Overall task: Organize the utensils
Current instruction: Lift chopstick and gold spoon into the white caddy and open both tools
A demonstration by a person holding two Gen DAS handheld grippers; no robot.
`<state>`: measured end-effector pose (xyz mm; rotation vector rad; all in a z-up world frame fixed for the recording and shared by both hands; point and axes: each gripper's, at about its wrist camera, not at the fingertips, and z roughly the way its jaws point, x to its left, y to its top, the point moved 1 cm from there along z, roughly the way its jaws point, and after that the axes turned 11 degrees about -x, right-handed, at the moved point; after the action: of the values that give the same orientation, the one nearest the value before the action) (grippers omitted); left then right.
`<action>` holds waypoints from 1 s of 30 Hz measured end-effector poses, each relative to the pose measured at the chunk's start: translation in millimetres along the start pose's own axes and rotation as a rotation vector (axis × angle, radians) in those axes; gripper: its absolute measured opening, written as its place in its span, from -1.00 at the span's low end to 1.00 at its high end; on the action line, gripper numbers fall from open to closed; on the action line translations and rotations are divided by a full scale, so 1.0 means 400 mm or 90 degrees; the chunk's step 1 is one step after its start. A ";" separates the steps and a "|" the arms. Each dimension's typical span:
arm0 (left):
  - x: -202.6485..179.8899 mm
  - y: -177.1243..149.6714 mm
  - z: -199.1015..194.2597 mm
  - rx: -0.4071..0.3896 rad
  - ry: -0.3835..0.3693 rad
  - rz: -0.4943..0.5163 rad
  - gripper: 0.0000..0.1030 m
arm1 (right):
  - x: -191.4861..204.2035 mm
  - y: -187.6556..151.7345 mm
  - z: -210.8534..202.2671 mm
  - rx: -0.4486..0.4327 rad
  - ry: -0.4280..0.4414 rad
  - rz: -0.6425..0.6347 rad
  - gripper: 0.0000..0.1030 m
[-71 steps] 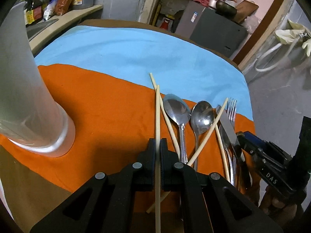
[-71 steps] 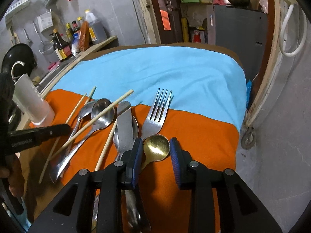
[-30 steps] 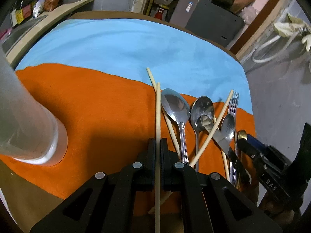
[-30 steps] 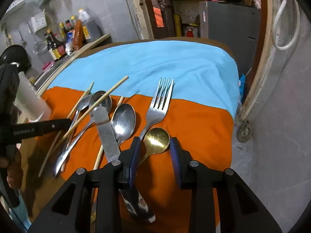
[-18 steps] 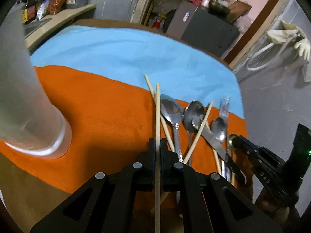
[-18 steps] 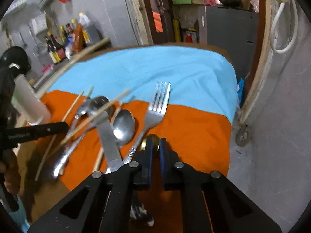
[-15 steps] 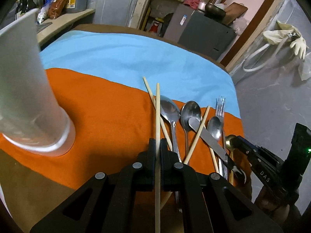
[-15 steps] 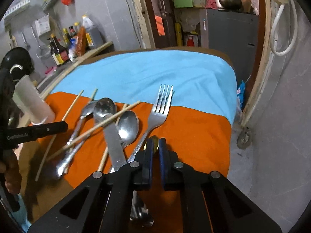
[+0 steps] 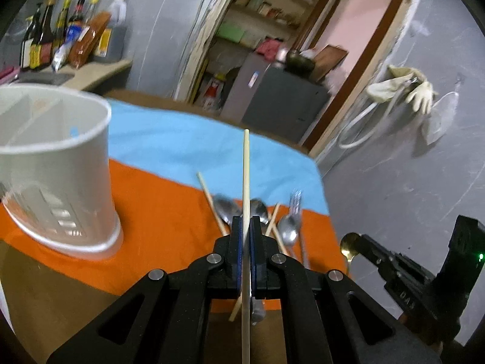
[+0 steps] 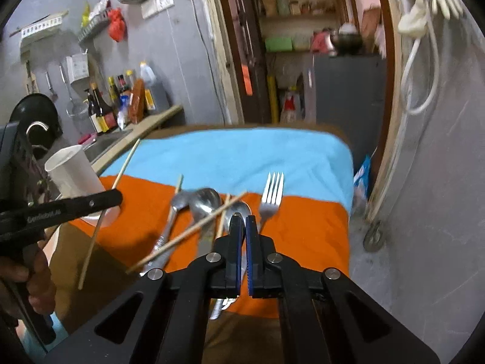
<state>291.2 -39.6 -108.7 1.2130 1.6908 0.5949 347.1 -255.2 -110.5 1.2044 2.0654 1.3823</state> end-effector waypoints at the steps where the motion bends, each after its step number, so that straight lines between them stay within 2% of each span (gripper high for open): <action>1: -0.002 0.006 -0.006 -0.009 -0.006 0.000 -0.96 | 0.007 0.003 -0.004 -0.007 -0.004 -0.003 -0.99; 4: -0.001 0.046 -0.047 -0.044 -0.028 -0.004 -0.96 | 0.034 0.019 -0.031 -0.041 -0.020 -0.011 -0.99; 10: 0.033 0.177 -0.165 -0.129 -0.048 -0.003 -0.96 | 0.134 0.125 -0.088 -0.157 -0.031 -0.042 -0.99; 17: 0.168 0.350 -0.296 -0.239 -0.007 -0.009 -0.96 | 0.321 0.268 -0.085 -0.300 0.029 -0.061 -0.99; 21: 0.310 0.424 -0.319 -0.323 0.033 -0.042 -0.96 | 0.442 0.319 -0.032 -0.380 0.067 -0.071 -0.99; 25: 0.425 0.457 -0.294 -0.373 0.058 -0.074 -0.96 | 0.522 0.328 0.043 -0.406 0.064 -0.079 -0.99; 30: 0.528 0.454 -0.273 -0.395 0.075 -0.100 -0.96 | 0.580 0.287 0.118 -0.405 0.044 -0.127 -0.99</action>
<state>262.2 238.2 -1.2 0.6053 1.5109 1.0137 300.7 -22.3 3.4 0.6701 1.5351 1.7987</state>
